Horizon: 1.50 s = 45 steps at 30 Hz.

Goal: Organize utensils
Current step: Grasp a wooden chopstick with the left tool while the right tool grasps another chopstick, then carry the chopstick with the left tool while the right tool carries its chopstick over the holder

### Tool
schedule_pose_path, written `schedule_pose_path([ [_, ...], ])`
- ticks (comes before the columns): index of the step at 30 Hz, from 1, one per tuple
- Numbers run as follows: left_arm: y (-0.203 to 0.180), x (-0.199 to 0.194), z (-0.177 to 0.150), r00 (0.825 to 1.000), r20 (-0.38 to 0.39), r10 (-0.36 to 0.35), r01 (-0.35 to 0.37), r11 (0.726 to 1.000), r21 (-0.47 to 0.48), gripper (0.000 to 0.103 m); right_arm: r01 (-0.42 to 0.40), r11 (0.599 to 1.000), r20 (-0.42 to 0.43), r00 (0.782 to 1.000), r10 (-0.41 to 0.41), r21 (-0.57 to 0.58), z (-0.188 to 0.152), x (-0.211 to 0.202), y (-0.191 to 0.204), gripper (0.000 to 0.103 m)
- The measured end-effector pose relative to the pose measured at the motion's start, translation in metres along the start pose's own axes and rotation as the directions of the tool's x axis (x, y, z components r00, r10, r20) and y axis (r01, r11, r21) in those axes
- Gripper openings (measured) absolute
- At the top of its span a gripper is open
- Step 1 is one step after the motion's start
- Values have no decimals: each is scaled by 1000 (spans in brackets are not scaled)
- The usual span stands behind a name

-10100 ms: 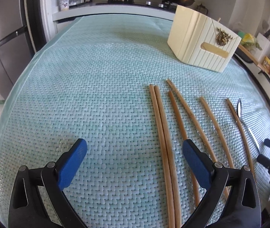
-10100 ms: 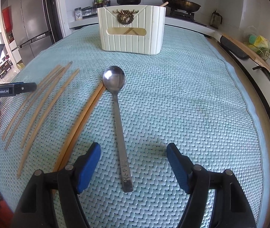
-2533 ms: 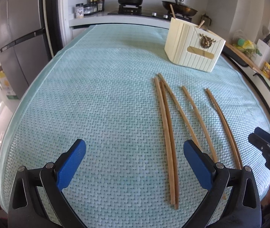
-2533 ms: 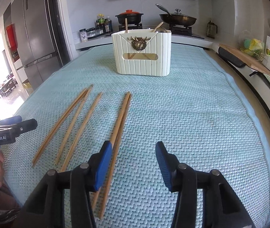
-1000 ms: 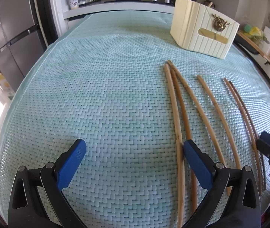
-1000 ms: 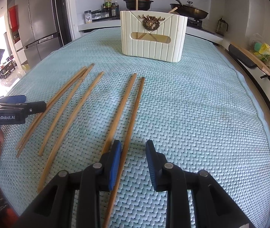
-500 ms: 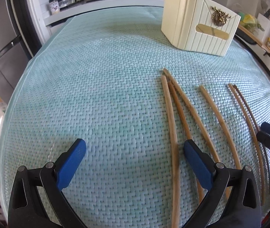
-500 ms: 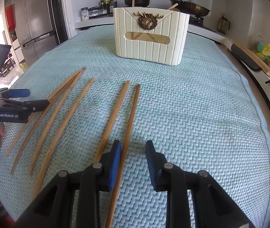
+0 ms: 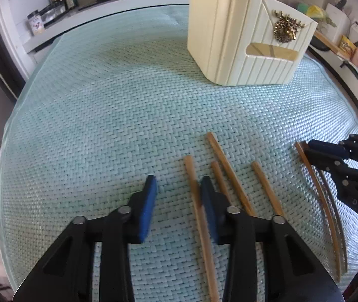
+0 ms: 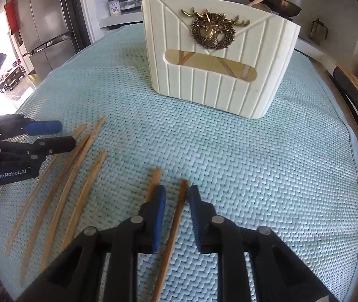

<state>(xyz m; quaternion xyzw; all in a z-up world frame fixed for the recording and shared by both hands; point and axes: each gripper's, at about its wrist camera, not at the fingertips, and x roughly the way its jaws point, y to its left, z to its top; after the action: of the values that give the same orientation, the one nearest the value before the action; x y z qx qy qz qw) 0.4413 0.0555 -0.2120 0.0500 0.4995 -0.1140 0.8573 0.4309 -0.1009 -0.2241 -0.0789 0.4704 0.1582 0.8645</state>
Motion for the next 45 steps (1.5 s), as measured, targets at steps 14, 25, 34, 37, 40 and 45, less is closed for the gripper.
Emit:
schedule_pose_path([
  [14, -19, -71, -24, 987, 147, -64, 70, 997, -33, 5, -173, 974, 153, 977, 150, 149, 3, -65, -32, 6],
  [25, -22, -179, -11, 920, 377, -111, 130, 991, -26, 5, -230, 968, 389, 905, 174, 103, -3, -184, -25, 6],
  [34, -28, -226, -8, 862, 491, -128, 162, 986, -27, 5, -182, 980, 519, 847, 114, 81, -4, -237, -22, 5],
  [37, -28, -231, -4, 852, 508, -127, 168, 985, -34, 5, -175, 981, 540, 835, 105, 79, 2, -244, -22, 5],
  [40, -25, -233, 2, 849, 510, -136, 183, 982, -43, 5, -163, 984, 554, 827, 96, 73, 8, -251, -21, 5],
  [45, -17, -239, 3, 851, 508, -137, 192, 980, -57, 5, -143, 988, 568, 818, 89, 51, 16, -261, -18, 5],
])
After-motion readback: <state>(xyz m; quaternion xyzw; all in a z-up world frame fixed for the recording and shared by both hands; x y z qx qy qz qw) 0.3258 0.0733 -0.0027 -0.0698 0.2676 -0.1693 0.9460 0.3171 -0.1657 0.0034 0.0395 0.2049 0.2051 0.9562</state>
